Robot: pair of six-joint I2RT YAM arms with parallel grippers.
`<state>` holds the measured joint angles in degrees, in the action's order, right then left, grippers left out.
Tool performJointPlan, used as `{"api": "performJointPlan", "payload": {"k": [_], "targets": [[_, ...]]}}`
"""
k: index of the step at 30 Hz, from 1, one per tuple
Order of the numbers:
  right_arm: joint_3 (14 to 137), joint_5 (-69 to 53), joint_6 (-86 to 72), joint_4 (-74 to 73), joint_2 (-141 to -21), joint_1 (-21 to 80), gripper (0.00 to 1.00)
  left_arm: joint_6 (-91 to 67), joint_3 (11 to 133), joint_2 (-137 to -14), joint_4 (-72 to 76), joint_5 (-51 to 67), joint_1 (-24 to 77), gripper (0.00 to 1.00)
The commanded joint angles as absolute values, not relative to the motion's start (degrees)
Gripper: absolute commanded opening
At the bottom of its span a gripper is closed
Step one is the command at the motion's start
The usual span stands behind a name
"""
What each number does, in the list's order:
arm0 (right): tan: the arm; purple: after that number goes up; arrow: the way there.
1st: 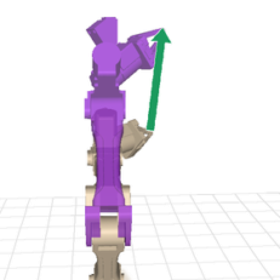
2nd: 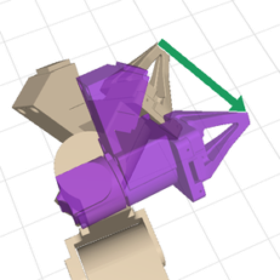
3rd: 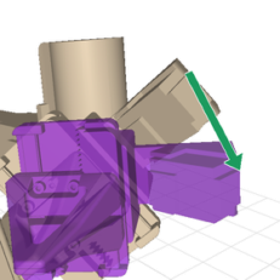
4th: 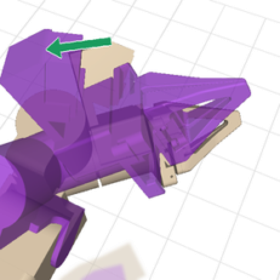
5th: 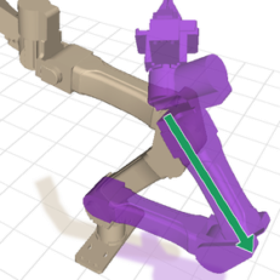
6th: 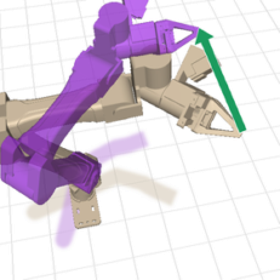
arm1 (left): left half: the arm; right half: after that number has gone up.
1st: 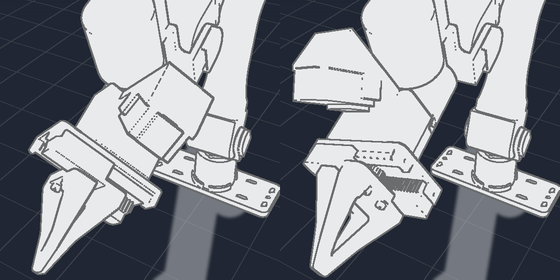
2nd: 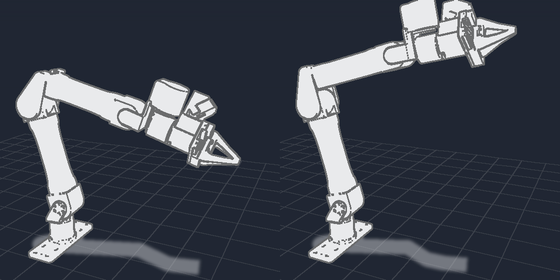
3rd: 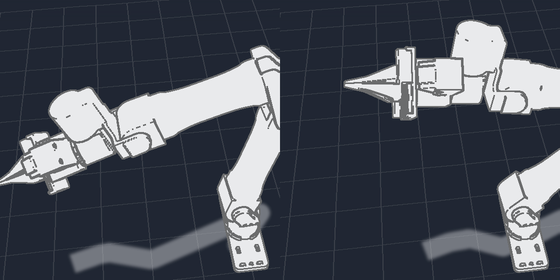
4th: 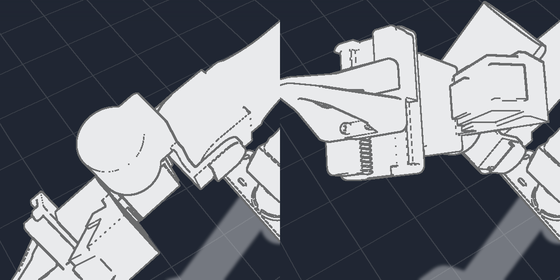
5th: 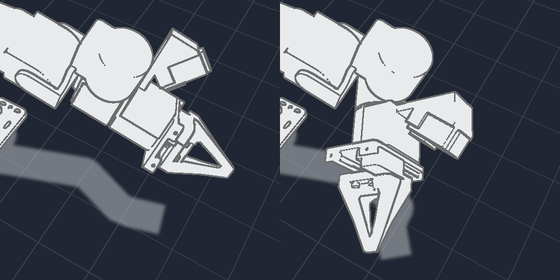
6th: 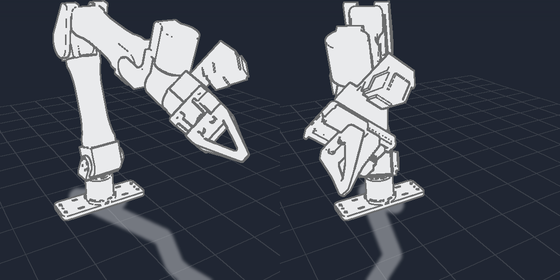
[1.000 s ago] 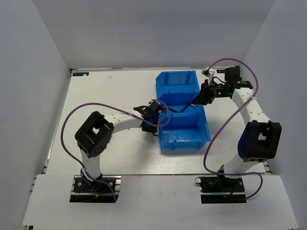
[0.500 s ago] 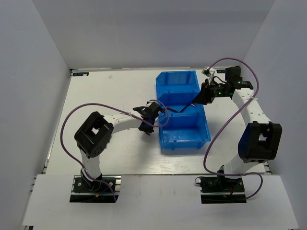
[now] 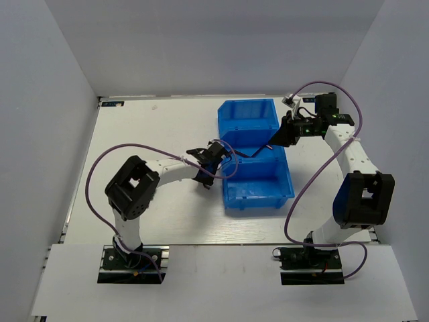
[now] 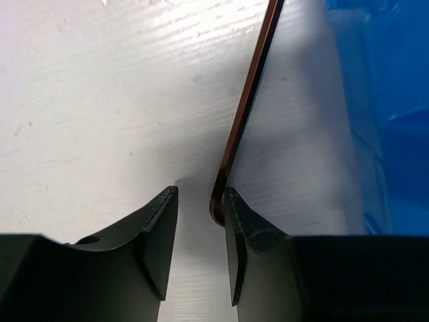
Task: Sort the tools into containers
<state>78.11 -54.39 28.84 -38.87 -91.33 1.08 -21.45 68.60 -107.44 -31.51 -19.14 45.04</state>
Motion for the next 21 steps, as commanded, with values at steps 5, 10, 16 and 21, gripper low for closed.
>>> {"api": "performJointPlan", "payload": {"k": [5,10,16,21], "targets": [[77.9,-55.8,28.7,-38.5,-88.9,0.6,0.37,-15.4,69.0,-116.4,-33.8,-18.0,43.8,0.44],[77.6,-55.7,29.0,-38.4,-88.9,0.4,0.37,-14.9,69.0,-117.7,-32.6,-15.7,43.8,0.26],[78.0,-56.0,28.8,-38.4,-89.0,-1.0,0.37,-16.0,64.6,-115.4,-30.9,-13.0,43.8,0.00],[78.0,-56.4,28.8,-38.4,-89.2,-1.1,0.37,-18.4,62.6,-109.0,-32.1,-12.9,41.9,0.00]]}}
